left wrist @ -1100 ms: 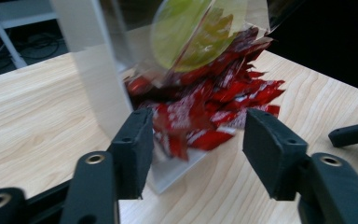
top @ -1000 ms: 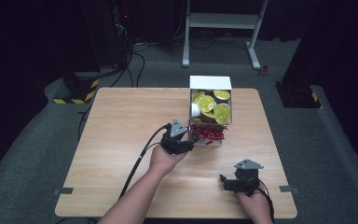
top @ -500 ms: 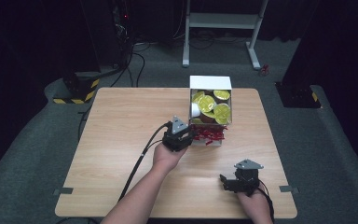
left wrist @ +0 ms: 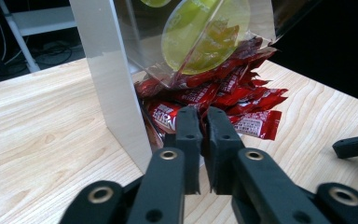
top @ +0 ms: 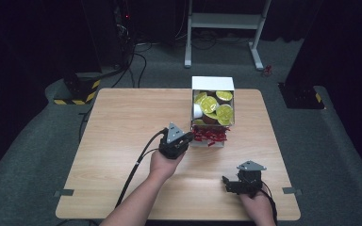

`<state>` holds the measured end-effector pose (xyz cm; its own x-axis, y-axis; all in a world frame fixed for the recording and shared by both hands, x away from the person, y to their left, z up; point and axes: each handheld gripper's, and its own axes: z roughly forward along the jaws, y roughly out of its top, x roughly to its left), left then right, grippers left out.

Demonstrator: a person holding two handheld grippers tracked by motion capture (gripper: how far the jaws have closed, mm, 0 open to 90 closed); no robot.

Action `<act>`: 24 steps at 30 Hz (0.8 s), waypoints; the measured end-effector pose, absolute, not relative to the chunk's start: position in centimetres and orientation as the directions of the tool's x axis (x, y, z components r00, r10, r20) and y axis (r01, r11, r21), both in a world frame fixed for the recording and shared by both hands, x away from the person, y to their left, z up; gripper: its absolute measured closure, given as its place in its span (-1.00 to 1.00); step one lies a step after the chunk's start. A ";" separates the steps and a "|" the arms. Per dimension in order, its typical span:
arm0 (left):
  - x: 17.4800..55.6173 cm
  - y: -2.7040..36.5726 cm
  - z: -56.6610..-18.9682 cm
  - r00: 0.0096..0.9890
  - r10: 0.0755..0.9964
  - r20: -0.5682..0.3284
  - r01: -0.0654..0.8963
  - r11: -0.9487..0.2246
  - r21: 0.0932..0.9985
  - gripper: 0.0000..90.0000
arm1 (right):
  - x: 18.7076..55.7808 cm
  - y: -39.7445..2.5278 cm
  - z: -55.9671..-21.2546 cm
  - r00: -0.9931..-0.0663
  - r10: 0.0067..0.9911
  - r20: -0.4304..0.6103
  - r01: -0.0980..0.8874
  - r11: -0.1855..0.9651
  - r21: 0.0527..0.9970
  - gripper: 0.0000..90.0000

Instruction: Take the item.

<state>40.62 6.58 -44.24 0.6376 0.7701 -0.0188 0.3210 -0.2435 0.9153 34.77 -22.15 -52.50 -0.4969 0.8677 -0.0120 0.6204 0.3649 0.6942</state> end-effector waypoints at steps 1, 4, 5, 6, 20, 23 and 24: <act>40.6 6.5 -44.2 0.642 0.767 -0.017 0.319 -0.247 0.915 0.73 | 34.8 -22.1 -52.5 -0.497 0.868 -0.012 0.620 0.365 0.694 -0.84; 40.8 6.2 -44.2 0.633 0.774 0.004 0.314 -0.262 0.913 0.44 | 34.8 -22.1 -52.5 -0.497 0.868 -0.011 0.621 0.364 0.694 -0.84; 40.9 6.0 -44.2 0.636 0.772 0.004 0.315 -0.264 0.911 0.35 | 34.8 -22.1 -52.5 -0.497 0.868 -0.012 0.621 0.364 0.694 -0.84; 41.0 5.9 -44.3 0.638 0.770 0.006 0.317 -0.270 0.909 0.28 | 34.8 -22.1 -52.5 -0.497 0.868 -0.012 0.621 0.365 0.694 -0.84; 42.5 4.4 -44.8 0.618 0.785 0.047 0.324 -0.308 0.894 0.37 | 34.8 -22.1 -52.5 -0.495 0.869 -0.010 0.622 0.363 0.694 -0.84; 42.5 4.7 -44.8 0.612 0.789 0.057 0.314 -0.309 0.898 0.61 | 34.8 -22.1 -52.5 -0.497 0.868 -0.012 0.620 0.365 0.694 -0.84; 42.4 4.8 -44.8 0.614 0.788 0.050 0.319 -0.305 0.897 0.63 | 34.8 -22.1 -52.5 -0.497 0.868 -0.012 0.620 0.365 0.694 -0.84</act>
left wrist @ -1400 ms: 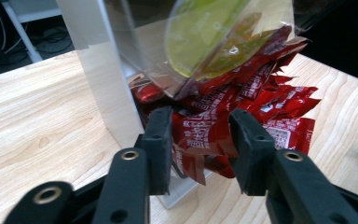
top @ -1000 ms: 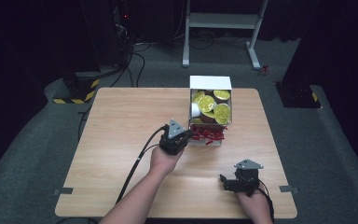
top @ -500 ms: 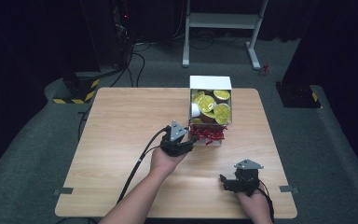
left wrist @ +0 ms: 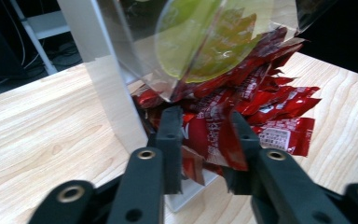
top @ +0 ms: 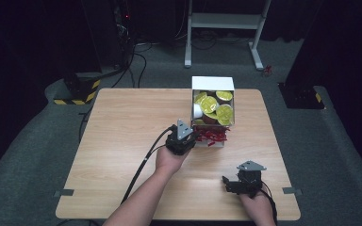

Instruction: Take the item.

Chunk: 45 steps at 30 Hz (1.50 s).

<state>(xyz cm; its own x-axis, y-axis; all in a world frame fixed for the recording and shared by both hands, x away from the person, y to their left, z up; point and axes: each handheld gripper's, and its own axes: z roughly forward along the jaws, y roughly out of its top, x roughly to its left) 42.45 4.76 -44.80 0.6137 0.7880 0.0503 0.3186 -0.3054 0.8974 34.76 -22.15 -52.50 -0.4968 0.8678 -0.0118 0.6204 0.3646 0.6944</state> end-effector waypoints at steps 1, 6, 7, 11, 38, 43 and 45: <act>42.4 4.9 -44.8 0.612 0.789 0.054 0.316 -0.306 0.898 0.65 | 34.8 -22.1 -52.5 -0.497 0.868 -0.012 0.620 0.365 0.694 -0.84; 42.2 5.1 -44.8 0.614 0.786 0.070 0.304 -0.318 0.898 0.83 | 34.8 -22.1 -52.5 -0.497 0.868 -0.012 0.620 0.365 0.694 -0.83; 42.2 5.2 -44.8 0.615 0.786 0.070 0.304 -0.318 0.898 0.85 | 34.8 -22.1 -52.5 -0.497 0.868 -0.012 0.620 0.365 0.694 -0.84; 42.1 5.3 -44.9 0.614 0.787 0.056 0.305 -0.302 0.903 0.88 | 34.8 -22.1 -52.5 -0.497 0.868 -0.012 0.620 0.365 0.694 -0.83; 41.3 6.7 -44.7 0.624 0.781 -0.026 0.325 -0.229 0.918 0.89 | 34.7 -22.1 -52.5 -0.498 0.867 -0.011 0.620 0.365 0.694 -0.84; 41.0 7.2 -44.3 0.627 0.778 -0.040 0.324 -0.213 0.922 0.89 | 34.7 -22.1 -52.5 -0.497 0.867 -0.011 0.620 0.365 0.694 -0.83; 40.9 7.3 -44.2 0.628 0.777 -0.045 0.322 -0.207 0.924 0.89 | 34.7 -22.1 -52.5 -0.497 0.867 -0.011 0.620 0.365 0.694 -0.84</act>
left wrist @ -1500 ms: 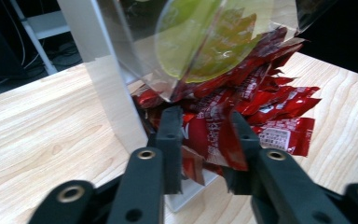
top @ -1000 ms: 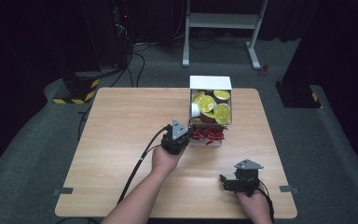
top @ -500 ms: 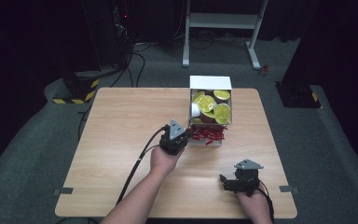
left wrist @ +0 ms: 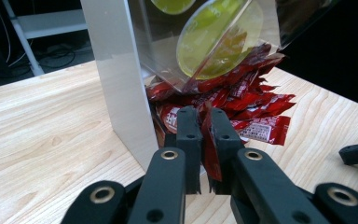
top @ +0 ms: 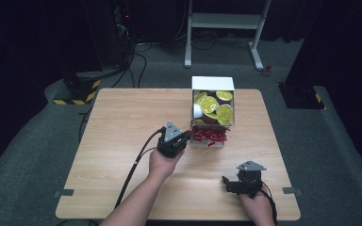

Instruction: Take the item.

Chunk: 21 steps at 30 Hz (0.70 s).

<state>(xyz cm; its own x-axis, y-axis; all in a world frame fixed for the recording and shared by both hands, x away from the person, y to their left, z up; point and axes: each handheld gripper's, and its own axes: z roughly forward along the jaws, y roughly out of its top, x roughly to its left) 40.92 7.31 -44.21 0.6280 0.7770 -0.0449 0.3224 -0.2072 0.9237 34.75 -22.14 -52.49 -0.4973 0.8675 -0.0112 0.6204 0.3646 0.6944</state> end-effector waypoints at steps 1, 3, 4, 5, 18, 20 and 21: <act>40.8 7.4 -44.2 0.630 0.776 -0.047 0.321 -0.204 0.925 0.89 | 34.7 -22.1 -52.5 -0.497 0.867 -0.011 0.620 0.365 0.694 -0.84; 40.6 7.8 -44.2 0.631 0.774 -0.051 0.316 -0.197 0.928 0.89 | 34.7 -22.1 -52.5 -0.497 0.867 -0.011 0.620 0.364 0.694 -0.83; 40.4 7.9 -44.2 0.633 0.772 -0.054 0.313 -0.191 0.930 0.89 | 34.7 -22.1 -52.5 -0.497 0.868 -0.011 0.620 0.365 0.694 -0.83; 40.3 8.0 -44.2 0.634 0.771 -0.056 0.312 -0.189 0.931 0.90 | 34.7 -22.1 -52.5 -0.497 0.868 -0.011 0.620 0.364 0.694 -0.84; 39.4 8.8 -43.3 0.652 0.757 -0.045 0.287 -0.192 0.938 0.90 | 34.7 -22.1 -52.5 -0.495 0.869 -0.010 0.622 0.362 0.694 -0.83; 39.3 8.8 -43.2 0.653 0.755 -0.048 0.286 -0.188 0.940 0.90 | 34.7 -22.1 -52.5 -0.496 0.868 -0.012 0.620 0.364 0.695 -0.83; 39.3 8.8 -43.2 0.653 0.755 -0.048 0.286 -0.188 0.940 0.90 | 34.7 -22.1 -52.5 -0.496 0.868 -0.012 0.620 0.364 0.695 -0.83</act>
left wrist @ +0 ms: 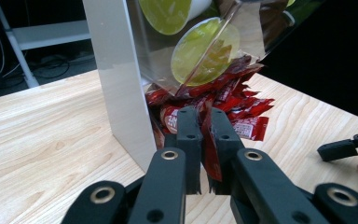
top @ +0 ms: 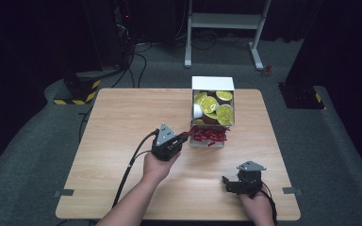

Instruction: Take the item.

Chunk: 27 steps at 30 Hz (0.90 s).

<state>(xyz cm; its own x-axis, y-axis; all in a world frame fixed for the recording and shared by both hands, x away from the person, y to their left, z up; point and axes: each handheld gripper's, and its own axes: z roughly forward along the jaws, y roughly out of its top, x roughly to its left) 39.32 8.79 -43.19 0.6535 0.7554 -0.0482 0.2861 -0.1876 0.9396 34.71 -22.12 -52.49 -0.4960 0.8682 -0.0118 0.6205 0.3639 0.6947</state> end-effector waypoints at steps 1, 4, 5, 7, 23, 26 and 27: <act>39.2 8.8 -43.1 0.655 0.754 -0.055 0.288 -0.181 0.940 0.90 | 34.7 -22.1 -52.5 -0.496 0.868 -0.012 0.621 0.364 0.695 -0.83; 39.2 8.8 -42.9 0.655 0.754 -0.050 0.283 -0.183 0.941 0.90 | 34.7 -22.1 -52.5 -0.496 0.868 -0.012 0.621 0.364 0.695 -0.83; 39.1 8.8 -42.8 0.657 0.753 -0.045 0.278 -0.186 0.942 0.90 | 34.7 -22.1 -52.5 -0.496 0.868 -0.012 0.621 0.364 0.695 -0.83; 39.1 8.9 -42.6 0.658 0.751 -0.048 0.276 -0.182 0.944 0.90 | 34.7 -22.1 -52.5 -0.496 0.868 -0.012 0.621 0.364 0.695 -0.84; 37.7 10.1 -41.4 0.672 0.739 -0.055 0.247 -0.153 0.957 0.91 | 34.7 -22.1 -52.5 -0.496 0.868 -0.012 0.621 0.364 0.694 -0.84; 37.4 10.4 -41.3 0.674 0.736 -0.062 0.246 -0.144 0.959 0.91 | 34.7 -22.1 -52.5 -0.496 0.868 -0.012 0.621 0.364 0.694 -0.84; 37.3 10.6 -41.2 0.675 0.735 -0.069 0.246 -0.136 0.960 0.91 | 34.7 -22.1 -52.5 -0.496 0.868 -0.012 0.621 0.364 0.695 -0.83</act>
